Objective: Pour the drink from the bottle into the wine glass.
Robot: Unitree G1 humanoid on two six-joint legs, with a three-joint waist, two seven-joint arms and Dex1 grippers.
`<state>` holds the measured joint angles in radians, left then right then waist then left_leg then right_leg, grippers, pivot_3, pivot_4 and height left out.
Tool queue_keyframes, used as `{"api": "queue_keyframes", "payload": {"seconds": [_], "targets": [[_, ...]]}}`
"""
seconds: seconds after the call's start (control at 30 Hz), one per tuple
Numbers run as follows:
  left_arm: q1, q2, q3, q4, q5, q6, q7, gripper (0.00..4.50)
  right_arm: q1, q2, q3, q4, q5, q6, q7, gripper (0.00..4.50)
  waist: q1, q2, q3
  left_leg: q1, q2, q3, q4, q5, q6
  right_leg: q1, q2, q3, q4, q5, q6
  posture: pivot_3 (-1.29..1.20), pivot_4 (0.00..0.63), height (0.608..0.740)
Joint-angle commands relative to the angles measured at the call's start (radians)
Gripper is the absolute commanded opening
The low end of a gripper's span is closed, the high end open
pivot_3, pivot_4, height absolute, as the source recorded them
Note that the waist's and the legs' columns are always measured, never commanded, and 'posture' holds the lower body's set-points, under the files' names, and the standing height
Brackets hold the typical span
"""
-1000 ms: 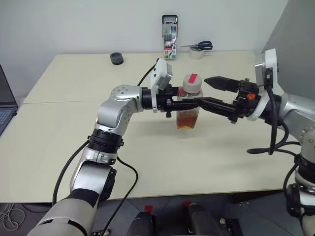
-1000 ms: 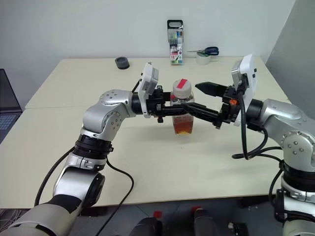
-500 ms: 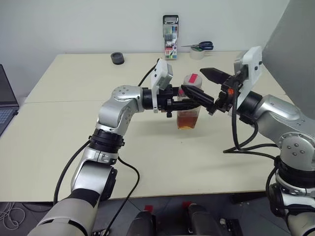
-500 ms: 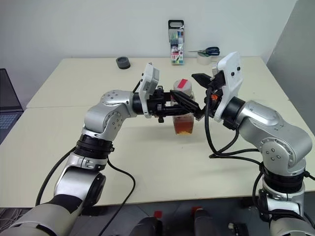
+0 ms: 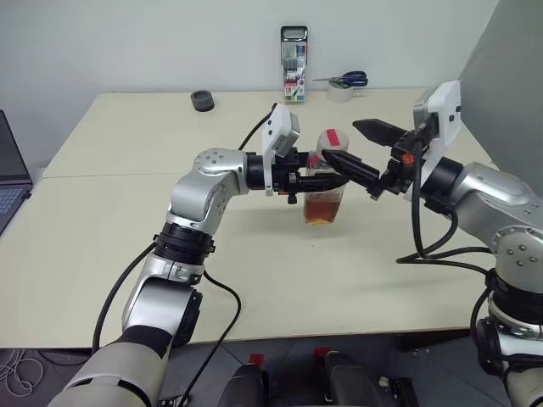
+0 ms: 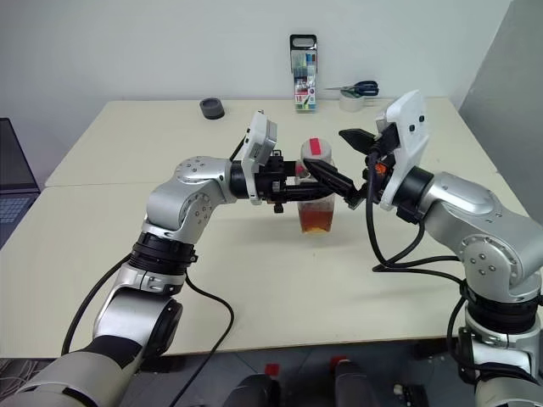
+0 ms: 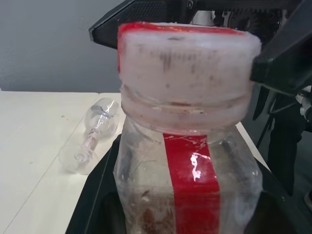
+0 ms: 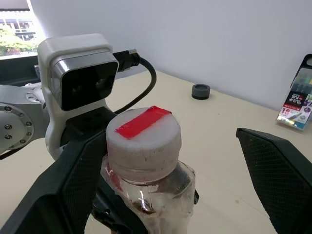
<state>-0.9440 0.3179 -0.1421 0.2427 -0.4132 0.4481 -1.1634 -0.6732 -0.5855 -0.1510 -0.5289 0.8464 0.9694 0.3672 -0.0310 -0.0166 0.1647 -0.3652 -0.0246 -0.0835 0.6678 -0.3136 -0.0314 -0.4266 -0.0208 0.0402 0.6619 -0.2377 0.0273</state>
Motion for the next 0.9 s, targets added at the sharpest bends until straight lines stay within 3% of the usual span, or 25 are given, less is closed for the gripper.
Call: {"api": "queue_keyframes", "payload": {"seconds": [0.03, 0.33, 0.63, 0.9], "targets": [[-0.01, 0.004, 0.021, -0.057, -0.015, -0.02, -0.004, 1.9, 0.007, -0.017, -0.054, -0.009, 0.003, -0.005, -0.018, 4.49, 0.0, 0.0, 0.0, 0.0, 0.0, 0.0, 0.0, 0.0, 0.0, 0.0, 0.0, 0.0, 0.0, 0.0, 0.0, 0.0, 0.15, 0.74], [-0.001, 0.004, 0.023, -0.071, -0.014, -0.02, 0.007, 1.9, 0.021, -0.002, -0.053, -0.049, 0.159, 0.027, 0.008, 4.49, 0.0, 0.0, 0.0, 0.0, 0.0, 0.0, 0.0, 0.0, 0.0, 0.0, 0.0, 0.0, 0.0, 0.0, 0.0, 0.0, 0.15, 0.74], [0.002, 0.008, 0.023, -0.075, -0.013, -0.018, 0.013, 1.9, -0.068, 0.068, 0.037, 0.064, -0.025, -0.104, -0.03, 4.49, 0.0, 0.0, 0.0, 0.0, 0.0, 0.0, 0.0, 0.0, 0.0, 0.0, 0.0, 0.0, 0.0, 0.0, 0.0, 0.0, 0.15, 0.74], [0.002, 0.016, 0.021, -0.076, -0.012, -0.016, 0.013, 1.9, -0.025, 0.044, 0.017, 0.059, -0.045, -0.11, 0.001, 4.49, 0.0, 0.0, 0.0, 0.0, 0.0, 0.0, 0.0, 0.0, 0.0, 0.0, 0.0, 0.0, 0.0, 0.0, 0.0, 0.0, 0.15, 0.74]]}}
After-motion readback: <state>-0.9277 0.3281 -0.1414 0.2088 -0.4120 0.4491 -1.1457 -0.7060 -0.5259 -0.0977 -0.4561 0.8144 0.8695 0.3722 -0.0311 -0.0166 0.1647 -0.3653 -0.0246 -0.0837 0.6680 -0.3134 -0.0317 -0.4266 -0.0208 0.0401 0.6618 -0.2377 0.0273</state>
